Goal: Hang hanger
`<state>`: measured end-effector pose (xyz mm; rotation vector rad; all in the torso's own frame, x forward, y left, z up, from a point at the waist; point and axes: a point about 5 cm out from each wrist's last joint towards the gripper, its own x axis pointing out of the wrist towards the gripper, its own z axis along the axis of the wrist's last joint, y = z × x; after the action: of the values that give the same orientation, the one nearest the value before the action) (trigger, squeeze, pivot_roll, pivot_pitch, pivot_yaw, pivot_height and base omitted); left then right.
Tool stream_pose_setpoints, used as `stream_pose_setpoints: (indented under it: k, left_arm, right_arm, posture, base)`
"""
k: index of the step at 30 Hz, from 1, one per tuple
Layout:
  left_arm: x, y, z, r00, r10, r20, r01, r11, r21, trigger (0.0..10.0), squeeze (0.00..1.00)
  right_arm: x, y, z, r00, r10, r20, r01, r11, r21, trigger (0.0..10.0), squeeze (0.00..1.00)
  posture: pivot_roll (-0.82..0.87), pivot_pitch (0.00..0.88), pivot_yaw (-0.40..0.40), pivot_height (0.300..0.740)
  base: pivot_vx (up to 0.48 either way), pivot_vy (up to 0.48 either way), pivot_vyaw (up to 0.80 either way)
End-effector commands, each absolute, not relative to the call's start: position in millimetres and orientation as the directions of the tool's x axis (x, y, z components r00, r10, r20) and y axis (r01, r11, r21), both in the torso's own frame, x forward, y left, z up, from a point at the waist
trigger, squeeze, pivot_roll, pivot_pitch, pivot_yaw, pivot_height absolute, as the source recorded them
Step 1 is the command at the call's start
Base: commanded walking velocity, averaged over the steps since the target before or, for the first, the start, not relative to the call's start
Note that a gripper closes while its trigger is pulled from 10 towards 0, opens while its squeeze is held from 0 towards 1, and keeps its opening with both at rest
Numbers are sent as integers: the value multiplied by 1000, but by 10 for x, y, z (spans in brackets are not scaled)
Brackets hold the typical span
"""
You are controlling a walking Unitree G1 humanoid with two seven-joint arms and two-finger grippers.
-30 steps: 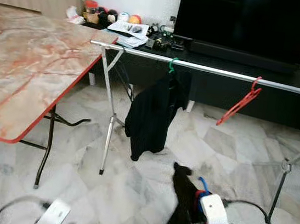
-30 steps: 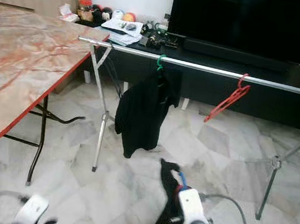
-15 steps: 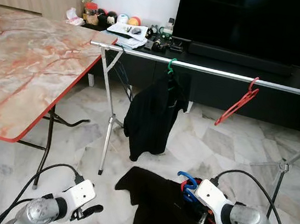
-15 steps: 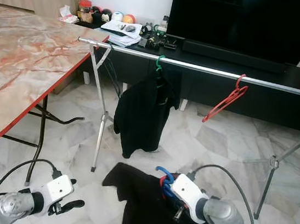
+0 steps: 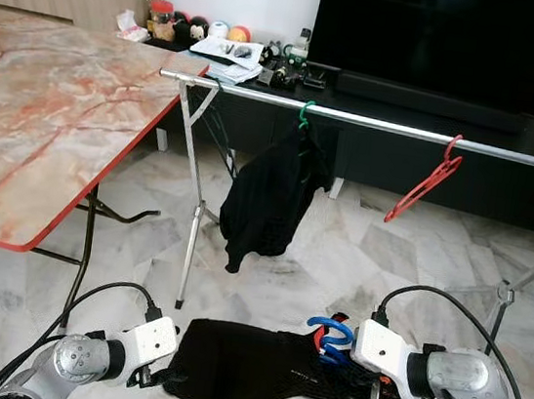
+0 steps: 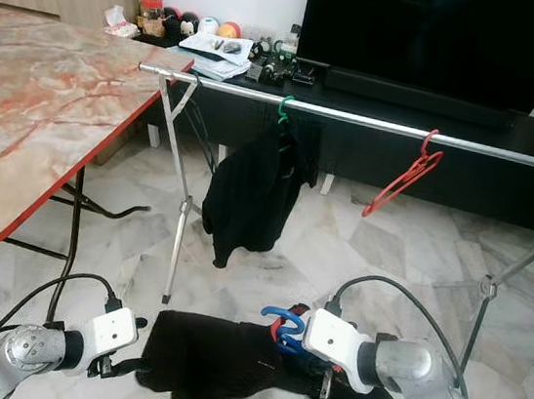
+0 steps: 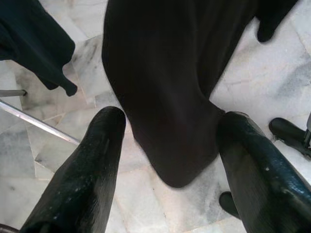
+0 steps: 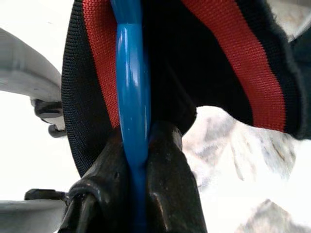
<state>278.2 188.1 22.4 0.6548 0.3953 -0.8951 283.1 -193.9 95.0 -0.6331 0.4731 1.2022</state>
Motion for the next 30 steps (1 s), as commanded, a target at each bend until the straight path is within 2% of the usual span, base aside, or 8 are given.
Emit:
stream_pose_setpoints:
  k: [1,4,12,13,14,15,16,30]
  left_arm:
    - [2784,1863,203,555,-582,-594,830,432,352,10000,0]
    - [2832,1840,216,581,-570,-581,811,468,352,10000,0]
    - [2853,1788,186,594,-564,-573,796,516,316,10000,0]
    - [2849,1776,179,590,-568,-574,798,517,310,8431,0]
    - [2847,1769,175,588,-569,-575,800,515,307,8431,0]
    - [2845,1763,172,587,-571,-573,800,517,305,941,0]
    - [2843,1758,169,588,-573,-571,799,521,300,0,0]
    - [2875,1748,189,596,-573,-562,794,524,308,0,0]
  right_arm:
    - [2823,-1951,1039,304,719,-625,-953,219,-211,10000,0]
    - [2779,-1927,1094,274,741,-613,-961,187,-204,10000,0]
    - [2761,-1907,1150,269,757,-595,-962,180,-205,10000,0]
    - [2763,-1910,1155,272,757,-594,-961,183,-207,10000,0]
    - [2765,-1913,1158,274,756,-594,-960,184,-209,10000,0]
    - [2768,-1919,1160,277,755,-595,-960,186,-210,10000,0]
    - [2771,-1925,1163,279,754,-595,-959,188,-212,10000,0]
    - [2802,-1922,1175,295,747,-595,-954,205,-217,10000,0]
  posture:
    - [132,62,-35,740]
    - [125,66,-35,740]
    - [118,64,-35,740]
    - [117,63,-35,740]
    - [117,63,-35,740]
    - [118,62,-35,740]
    - [118,62,-35,740]
    - [120,55,-36,740]
  base:
    - [0,0,0]
    - [0,0,0]
    - [0,0,0]
    - [0,0,0]
    - [0,0,0]
    - [0,0,0]
    - [0,0,0]
    - [0,0,0]
